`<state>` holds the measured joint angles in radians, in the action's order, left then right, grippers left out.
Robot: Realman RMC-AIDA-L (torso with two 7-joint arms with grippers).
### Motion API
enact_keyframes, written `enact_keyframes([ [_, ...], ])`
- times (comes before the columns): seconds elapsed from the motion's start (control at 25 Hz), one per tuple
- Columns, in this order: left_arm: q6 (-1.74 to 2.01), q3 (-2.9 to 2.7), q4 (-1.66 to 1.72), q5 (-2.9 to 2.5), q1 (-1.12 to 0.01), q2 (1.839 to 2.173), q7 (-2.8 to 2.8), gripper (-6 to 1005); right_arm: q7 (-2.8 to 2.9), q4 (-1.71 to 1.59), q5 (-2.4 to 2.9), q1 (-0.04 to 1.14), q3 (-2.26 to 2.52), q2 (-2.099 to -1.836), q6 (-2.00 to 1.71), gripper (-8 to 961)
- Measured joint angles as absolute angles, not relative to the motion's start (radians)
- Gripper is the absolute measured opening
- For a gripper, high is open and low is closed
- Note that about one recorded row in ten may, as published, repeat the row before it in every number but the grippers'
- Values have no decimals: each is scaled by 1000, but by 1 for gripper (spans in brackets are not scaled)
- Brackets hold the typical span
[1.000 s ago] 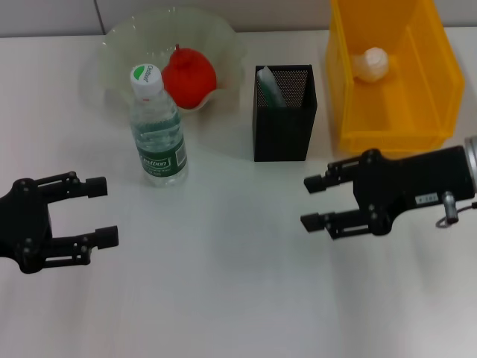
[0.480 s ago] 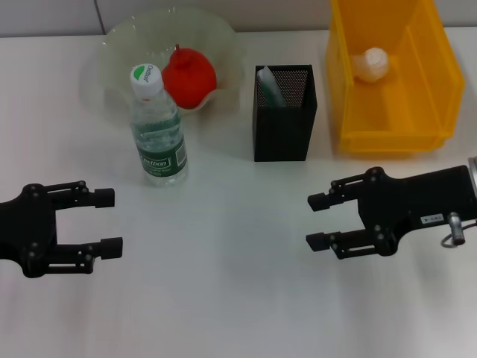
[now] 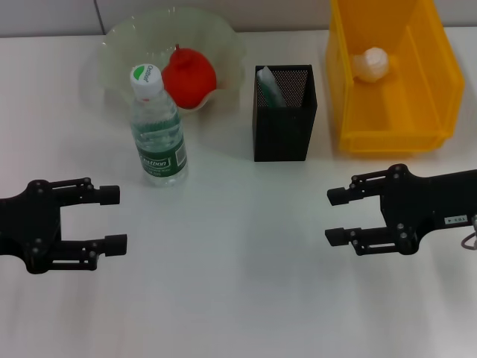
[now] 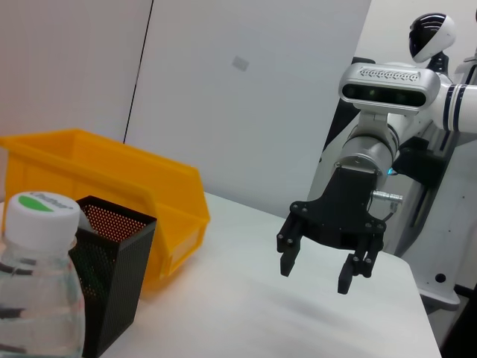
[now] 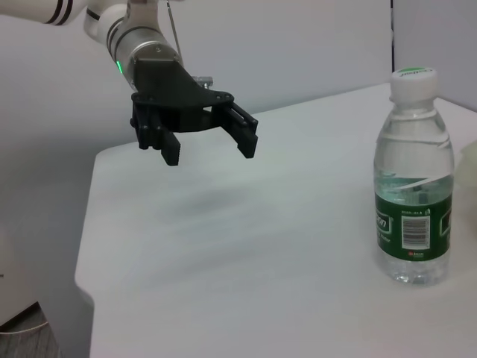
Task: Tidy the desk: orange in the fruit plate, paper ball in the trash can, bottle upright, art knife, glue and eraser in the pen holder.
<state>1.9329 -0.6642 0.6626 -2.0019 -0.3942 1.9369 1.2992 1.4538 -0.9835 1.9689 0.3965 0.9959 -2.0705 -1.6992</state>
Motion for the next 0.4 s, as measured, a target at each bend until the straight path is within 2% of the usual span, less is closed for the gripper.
enact_keyframes([
  [0.4,1933,-664,663,-2002,-400,1937,1308,798,1453,-982,1969,399,989,-2072,-1700,608],
])
